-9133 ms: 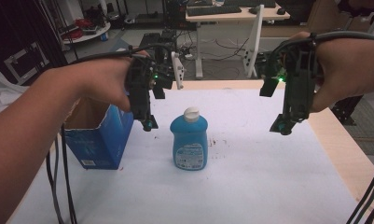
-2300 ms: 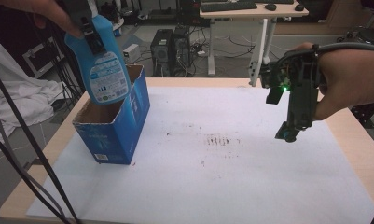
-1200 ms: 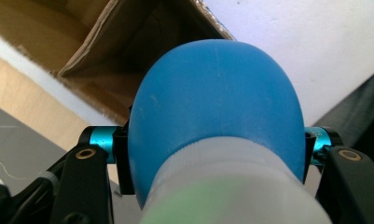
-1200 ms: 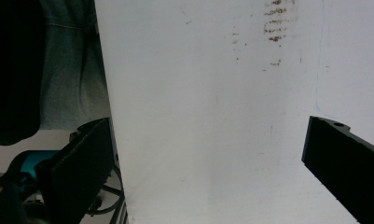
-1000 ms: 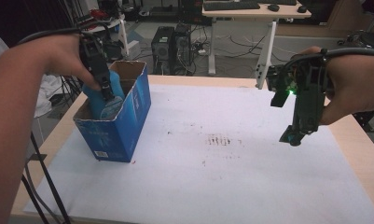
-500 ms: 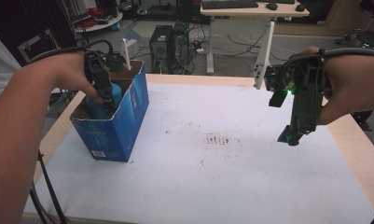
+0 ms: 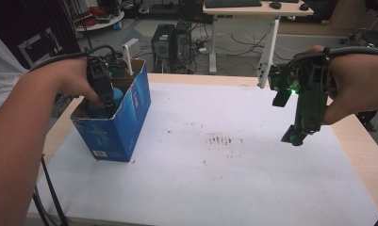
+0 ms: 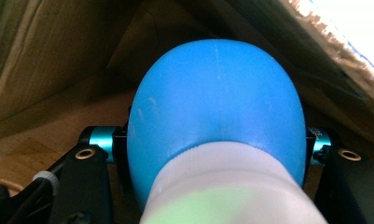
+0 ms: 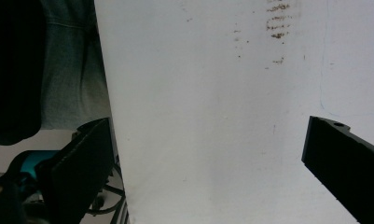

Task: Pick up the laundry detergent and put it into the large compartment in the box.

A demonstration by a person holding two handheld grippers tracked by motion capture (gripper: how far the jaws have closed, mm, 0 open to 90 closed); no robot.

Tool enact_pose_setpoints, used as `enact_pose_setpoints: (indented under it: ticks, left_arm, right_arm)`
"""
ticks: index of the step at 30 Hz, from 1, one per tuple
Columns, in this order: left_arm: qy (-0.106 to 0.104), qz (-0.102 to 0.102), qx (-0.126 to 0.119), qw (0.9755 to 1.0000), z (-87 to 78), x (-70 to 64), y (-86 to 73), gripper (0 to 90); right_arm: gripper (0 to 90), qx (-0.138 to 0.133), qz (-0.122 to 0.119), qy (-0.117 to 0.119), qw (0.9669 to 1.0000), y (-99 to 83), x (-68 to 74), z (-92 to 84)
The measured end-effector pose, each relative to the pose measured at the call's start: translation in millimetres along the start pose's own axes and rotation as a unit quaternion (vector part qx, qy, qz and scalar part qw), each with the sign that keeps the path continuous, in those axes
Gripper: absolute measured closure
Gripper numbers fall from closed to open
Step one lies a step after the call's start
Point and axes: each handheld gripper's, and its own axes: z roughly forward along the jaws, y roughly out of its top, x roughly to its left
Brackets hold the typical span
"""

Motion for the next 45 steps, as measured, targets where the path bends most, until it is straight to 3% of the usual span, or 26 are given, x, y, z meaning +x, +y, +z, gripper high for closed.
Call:
enact_pose_setpoints:
  ticks: [16, 19, 20, 26, 45]
  left_arm:
    - [0.009, 0.024, -0.009, 0.9996, 0.4, -2.6, -4.2, 37.6]
    - [0.015, 0.020, -0.009, 0.9997, 0.6, -3.0, -4.0, 34.4]
    - [0.021, 0.031, -0.006, 0.9993, 0.7, -4.7, -3.8, 31.6]
    - [0.020, 0.035, -0.005, 0.9992, -0.9, -6.9, -4.0, 30.8]
    - [0.028, 0.048, -0.012, 0.9984, -31.8, -14.5, -6.3, 27.0]
  right_arm:
    - [1.7, -0.001, -0.002, 0.002, 1.0000, 2.1, 0.4, 1.0]
    - [1.7, -0.003, -0.002, 0.001, 1.0000, 2.3, 0.8, 0.6]
    - [1.7, -0.001, -0.002, 0.002, 1.0000, 2.3, 1.2, 0.7]
    - [1.7, -0.003, -0.003, 0.001, 1.0000, 1.7, 1.9, -0.2]
    - [1.7, -0.008, -0.005, 0.000, 1.0000, 1.9, 3.8, -1.3]
